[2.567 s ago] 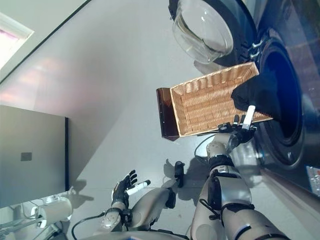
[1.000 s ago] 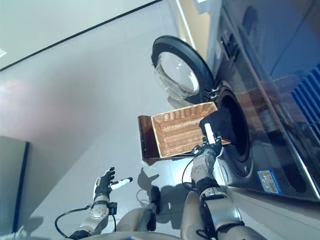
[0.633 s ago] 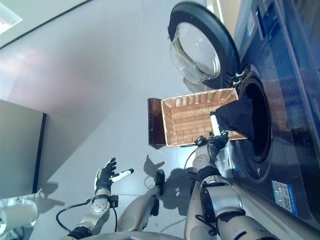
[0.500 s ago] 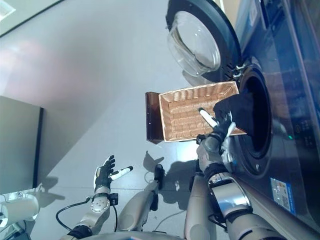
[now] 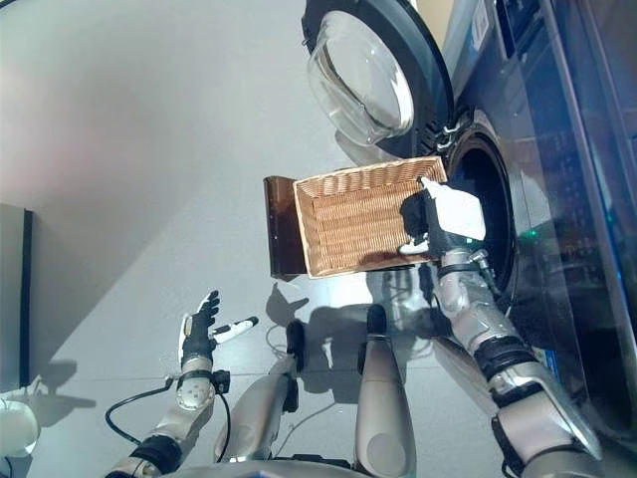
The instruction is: Pick up the clothes and place them into the washing machine
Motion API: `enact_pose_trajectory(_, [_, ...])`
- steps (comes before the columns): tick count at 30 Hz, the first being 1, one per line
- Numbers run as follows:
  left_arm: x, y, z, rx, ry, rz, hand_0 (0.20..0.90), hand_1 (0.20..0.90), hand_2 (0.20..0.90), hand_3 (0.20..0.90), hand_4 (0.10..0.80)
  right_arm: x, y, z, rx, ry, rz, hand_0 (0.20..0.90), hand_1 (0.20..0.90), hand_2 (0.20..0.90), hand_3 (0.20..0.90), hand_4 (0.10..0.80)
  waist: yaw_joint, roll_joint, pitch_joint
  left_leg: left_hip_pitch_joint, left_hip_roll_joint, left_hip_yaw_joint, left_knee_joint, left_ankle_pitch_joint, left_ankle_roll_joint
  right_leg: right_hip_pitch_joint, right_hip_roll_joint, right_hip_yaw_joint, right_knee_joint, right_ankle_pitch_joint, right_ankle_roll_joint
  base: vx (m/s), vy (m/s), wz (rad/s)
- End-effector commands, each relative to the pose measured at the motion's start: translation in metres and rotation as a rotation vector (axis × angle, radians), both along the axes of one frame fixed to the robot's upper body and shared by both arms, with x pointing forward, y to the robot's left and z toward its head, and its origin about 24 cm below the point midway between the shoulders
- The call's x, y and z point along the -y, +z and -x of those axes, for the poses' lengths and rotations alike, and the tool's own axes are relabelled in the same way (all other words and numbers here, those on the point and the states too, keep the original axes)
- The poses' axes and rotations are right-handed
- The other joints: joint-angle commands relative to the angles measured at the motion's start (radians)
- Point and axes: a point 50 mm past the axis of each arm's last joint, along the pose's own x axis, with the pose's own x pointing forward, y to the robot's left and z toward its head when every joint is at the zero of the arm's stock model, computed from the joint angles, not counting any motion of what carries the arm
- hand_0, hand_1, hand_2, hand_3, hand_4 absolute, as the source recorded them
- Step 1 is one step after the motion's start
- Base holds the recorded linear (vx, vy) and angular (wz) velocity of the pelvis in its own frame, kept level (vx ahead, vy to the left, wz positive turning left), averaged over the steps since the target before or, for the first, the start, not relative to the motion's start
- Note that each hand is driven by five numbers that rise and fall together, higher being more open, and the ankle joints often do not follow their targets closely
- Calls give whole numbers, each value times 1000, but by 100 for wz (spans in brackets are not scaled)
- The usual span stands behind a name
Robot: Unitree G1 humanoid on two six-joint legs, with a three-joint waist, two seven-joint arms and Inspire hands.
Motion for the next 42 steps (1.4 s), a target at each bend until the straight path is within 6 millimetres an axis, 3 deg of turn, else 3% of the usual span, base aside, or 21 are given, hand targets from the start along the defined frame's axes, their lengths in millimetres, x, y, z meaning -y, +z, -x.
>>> enact_pose_trajectory(1, [-31, 23, -11, 130, 31, -87, 900, 900, 900, 900, 800, -17, 45, -28, 130, 74, 333, 900, 900, 900, 900, 800, 5, -84, -14, -59, -36, 16, 122, -92, -15, 151, -8, 29, -307, 102, 61, -39, -21, -8])
enact_pose_trajectory(9, [-35, 38, -28, 192, 59, -86, 900, 900, 900, 900, 800, -23, 67, -58, 53, 18, 686, 900, 900, 900, 900, 800, 32, -107, 33, -111, -19, 4, 139, -72, -30, 112, 9, 6, -292, 96, 52, -32, -57, 2])
enact_pose_trajectory(16, [-32, 46, -38, 227, 46, -68, 900, 900, 900, 900, 800, -3, 69, -63, -64, -123, 773, 900, 900, 900, 900, 800, 67, -112, 65, -160, -15, -25, 156, -54, -42, 68, 10, -33, -255, 81, 39, -20, -64, 19])
enact_pose_trajectory(26, [-28, 57, -40, 276, 18, -56, 900, 900, 900, 900, 800, 50, 66, -45, -161, -344, 732, 900, 900, 900, 900, 800, 108, -77, 74, -178, -22, -54, 141, -37, -51, 40, -4, -70, -221, 57, 32, 2, -17, 14])
enact_pose_trajectory(31, [-29, 59, -40, 285, 10, -56, 900, 900, 900, 900, 800, 73, 79, -37, -170, -427, 742, 900, 900, 900, 900, 800, 114, -56, 73, -178, -30, -58, 138, -34, -52, 32, -12, -69, -212, 54, 31, 3, 5, 4])
enact_pose_trajectory(42, [-24, 59, -35, 286, -13, -21, 900, 900, 900, 900, 800, 98, 105, -28, -174, -531, 827, 900, 900, 900, 900, 800, 127, -2, 74, -197, -39, -57, 146, -27, -56, -3, -25, -64, -183, 45, 35, -1, 2, 2])
